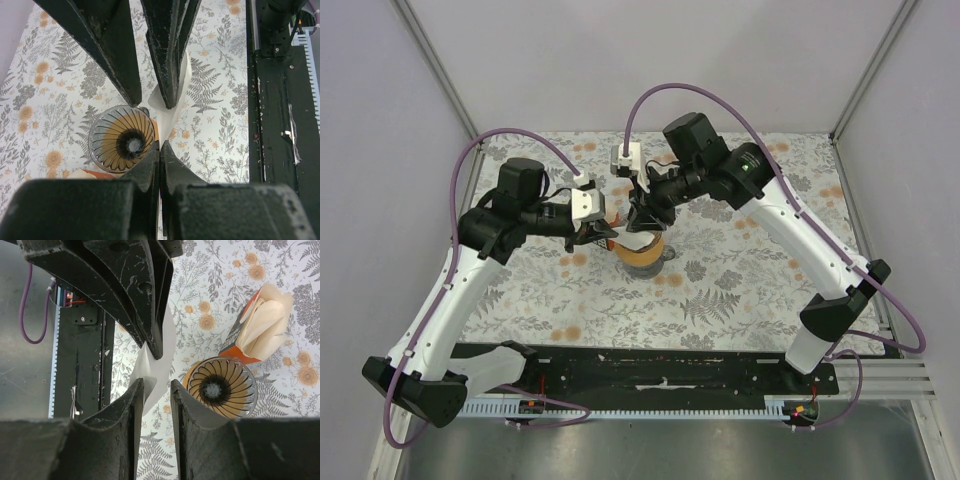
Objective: Place the coffee filter in the dripper
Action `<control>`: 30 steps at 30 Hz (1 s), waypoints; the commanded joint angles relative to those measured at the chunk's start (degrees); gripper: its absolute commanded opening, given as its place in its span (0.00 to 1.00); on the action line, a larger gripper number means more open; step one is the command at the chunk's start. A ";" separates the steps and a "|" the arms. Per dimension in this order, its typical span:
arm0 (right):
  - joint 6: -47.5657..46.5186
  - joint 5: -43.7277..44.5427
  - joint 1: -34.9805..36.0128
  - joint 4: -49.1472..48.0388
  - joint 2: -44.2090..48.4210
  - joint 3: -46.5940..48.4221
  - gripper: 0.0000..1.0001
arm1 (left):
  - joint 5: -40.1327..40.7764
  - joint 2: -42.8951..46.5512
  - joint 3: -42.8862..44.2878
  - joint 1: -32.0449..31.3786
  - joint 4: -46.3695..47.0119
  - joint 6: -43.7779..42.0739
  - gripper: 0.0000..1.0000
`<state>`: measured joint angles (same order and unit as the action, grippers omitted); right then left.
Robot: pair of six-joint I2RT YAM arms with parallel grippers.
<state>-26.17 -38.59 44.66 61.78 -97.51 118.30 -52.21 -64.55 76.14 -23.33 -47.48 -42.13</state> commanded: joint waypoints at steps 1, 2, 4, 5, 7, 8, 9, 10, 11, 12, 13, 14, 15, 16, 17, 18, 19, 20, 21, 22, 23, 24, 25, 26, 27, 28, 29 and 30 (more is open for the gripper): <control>1.21 1.32 0.95 0.10 1.71 -0.44 0.35 | 1.22 0.13 2.26 -0.31 0.55 -2.43 0.02; 1.30 1.32 1.04 0.10 1.63 -0.35 0.36 | 1.49 0.22 2.26 -0.31 0.55 -2.52 0.02; 1.48 1.76 1.21 0.10 1.63 -0.35 0.37 | 2.02 0.22 2.26 -0.31 0.64 -2.43 0.02; 1.56 1.94 1.30 0.10 1.71 -0.53 0.37 | 2.19 0.22 2.17 -0.40 0.55 -2.43 0.02; 1.74 2.29 1.39 0.10 1.89 -0.70 0.37 | 2.46 0.31 2.17 -0.49 0.46 -2.43 0.02; 2.00 2.38 1.48 0.10 1.98 -0.70 0.37 | 2.89 0.31 2.17 -0.49 0.72 -2.34 0.02; 2.26 2.38 1.65 0.01 1.98 -0.79 0.37 | 3.33 0.48 2.08 -0.49 0.90 -2.34 0.02; 2.62 2.29 1.57 0.10 2.06 -0.62 0.37 | 3.86 0.40 2.08 -0.57 0.99 -2.34 0.02; 3.05 2.46 1.65 0.01 1.89 -0.53 0.37 | 4.13 0.39 2.08 -0.57 1.34 -2.26 0.02; 3.32 2.90 1.74 0.01 1.72 -0.44 0.36 | 4.30 0.39 2.08 -0.66 1.52 -2.26 0.02; 3.76 3.51 1.83 -0.08 1.54 -0.35 0.33 | 4.30 0.31 2.08 -0.75 1.60 -1.99 0.02; 4.20 4.56 1.83 -0.17 1.36 -0.26 0.31 | 4.39 0.39 2.08 -0.66 1.87 -1.38 0.02; 4.38 5.18 1.92 -0.08 1.10 -0.35 0.29 | 4.39 0.48 2.00 -0.75 2.22 -1.20 0.02; 4.55 5.45 1.92 -0.17 0.84 -0.18 0.27 | 4.57 0.31 2.00 -0.75 2.48 -0.94 0.02; 4.64 5.71 1.92 -0.17 0.84 -0.09 0.26 | 4.74 0.39 1.91 -0.75 2.57 -0.59 0.02; 4.99 5.72 2.00 -0.08 0.75 0.00 0.25 | 5.27 0.31 1.82 -0.75 3.18 0.11 0.02; 4.99 5.54 2.01 -0.17 0.66 0.09 0.25 | 5.53 0.39 1.82 -0.66 3.62 0.73 0.02; 5.17 5.19 2.01 -0.08 0.66 0.00 0.24 | 5.97 0.39 1.82 -0.84 3.97 1.25 0.02; 5.08 4.84 2.01 0.01 0.66 -0.17 0.22 | 6.32 0.48 1.73 -0.75 4.33 1.61 0.02; 5.08 4.49 1.92 0.01 0.66 -0.35 0.20 | 6.59 0.40 1.73 -0.75 4.94 2.13 0.02; 5.17 4.05 2.09 0.27 0.66 -0.44 0.17 | 6.85 0.48 1.73 -0.75 5.47 2.75 0.02; 5.25 3.79 2.09 0.36 0.57 -0.44 0.14 | 7.03 0.40 1.73 -0.75 5.91 3.10 0.02; 5.34 3.70 2.01 0.45 0.48 -0.35 0.11 | 7.29 0.39 1.65 -0.75 6.17 3.28 0.02; 5.43 3.61 2.01 0.53 0.40 -0.26 0.07 | 7.47 0.39 1.73 -0.75 6.44 3.28 0.02; 5.43 3.43 2.01 0.62 0.40 -0.18 0.03 | 7.64 0.48 1.65 -0.75 6.44 3.28 0.02; 5.52 3.35 2.09 0.62 0.22 -0.09 0.00 | 7.64 0.40 1.64 -0.75 6.44 3.28 0.02; 5.69 3.26 2.01 0.71 0.22 0.00 0.00 | 7.73 0.48 1.56 -0.75 6.61 3.28 0.02; 5.78 3.26 2.01 0.71 0.22 0.17 0.00 | 7.82 0.57 1.56 -0.66 6.79 3.37 0.02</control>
<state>-21.47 -34.24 46.39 61.80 -97.51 117.67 -45.28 -64.55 76.14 -23.88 -43.72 -40.75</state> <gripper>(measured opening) 0.009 0.025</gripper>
